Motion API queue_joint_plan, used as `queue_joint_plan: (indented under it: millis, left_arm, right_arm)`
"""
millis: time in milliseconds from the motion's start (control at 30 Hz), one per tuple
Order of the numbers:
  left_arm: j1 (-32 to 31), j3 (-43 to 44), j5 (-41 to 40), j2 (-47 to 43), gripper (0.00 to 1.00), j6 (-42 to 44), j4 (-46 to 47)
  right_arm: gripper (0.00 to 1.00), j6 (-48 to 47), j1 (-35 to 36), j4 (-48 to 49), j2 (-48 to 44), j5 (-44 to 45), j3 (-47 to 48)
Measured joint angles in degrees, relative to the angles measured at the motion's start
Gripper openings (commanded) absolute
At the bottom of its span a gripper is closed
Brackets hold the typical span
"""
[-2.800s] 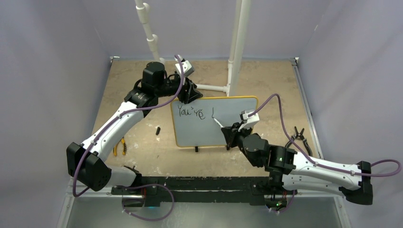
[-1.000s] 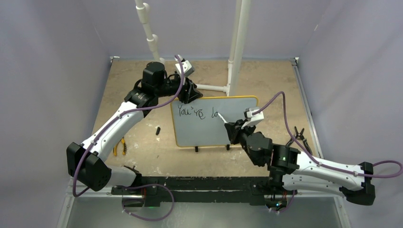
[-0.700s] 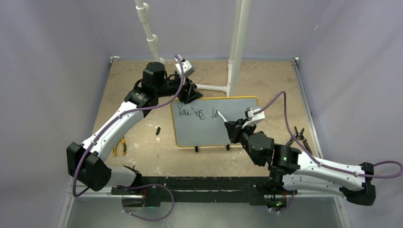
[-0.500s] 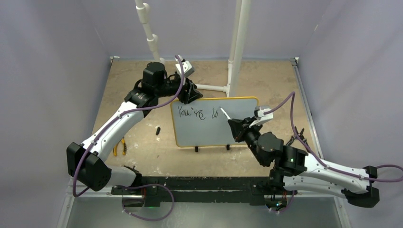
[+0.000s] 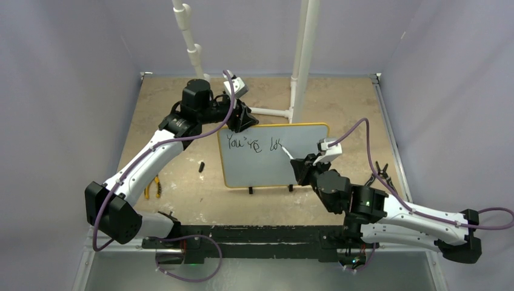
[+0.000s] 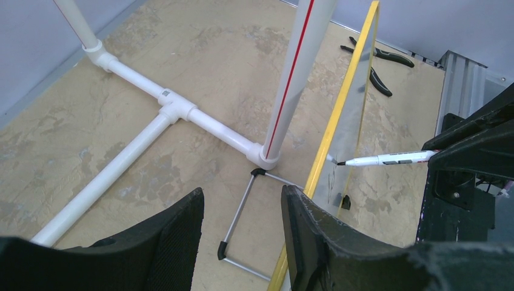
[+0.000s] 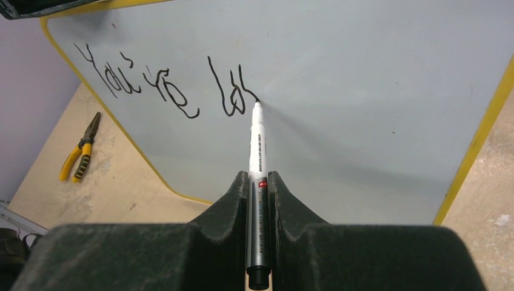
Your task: Write a sentence on the whiteboard
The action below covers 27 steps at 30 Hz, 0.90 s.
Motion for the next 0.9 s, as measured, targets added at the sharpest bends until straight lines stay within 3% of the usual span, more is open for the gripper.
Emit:
queue_joint_plan:
  millis: [433, 900]
  left_arm:
    - [0.0, 0.0, 0.0, 0.0, 0.49, 0.0, 0.0]
    - [0.0, 0.0, -0.1, 0.0, 0.49, 0.0, 0.0]
  right_arm:
    - [0.0, 4.5, 0.0, -4.3, -0.3, 0.0, 0.0]
    - [0.0, 0.2, 0.0, 0.3, -1.1, 2.8, 0.3]
